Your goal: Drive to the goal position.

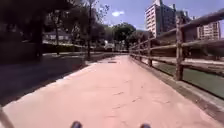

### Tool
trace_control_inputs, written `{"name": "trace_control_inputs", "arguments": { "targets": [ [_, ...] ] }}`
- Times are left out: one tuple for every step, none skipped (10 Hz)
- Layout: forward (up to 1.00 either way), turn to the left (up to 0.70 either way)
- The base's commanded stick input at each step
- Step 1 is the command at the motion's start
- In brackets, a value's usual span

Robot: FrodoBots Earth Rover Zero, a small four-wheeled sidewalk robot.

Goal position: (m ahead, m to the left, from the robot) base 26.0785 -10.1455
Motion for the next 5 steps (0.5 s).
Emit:
{"name": "trace_control_inputs", "arguments": {
  "targets": [
    [1.00,-0.38],
    [1.00,-0.40],
    [1.00,-0.34],
    [1.00,-0.08],
    [1.00,0.00]
  ]
}}
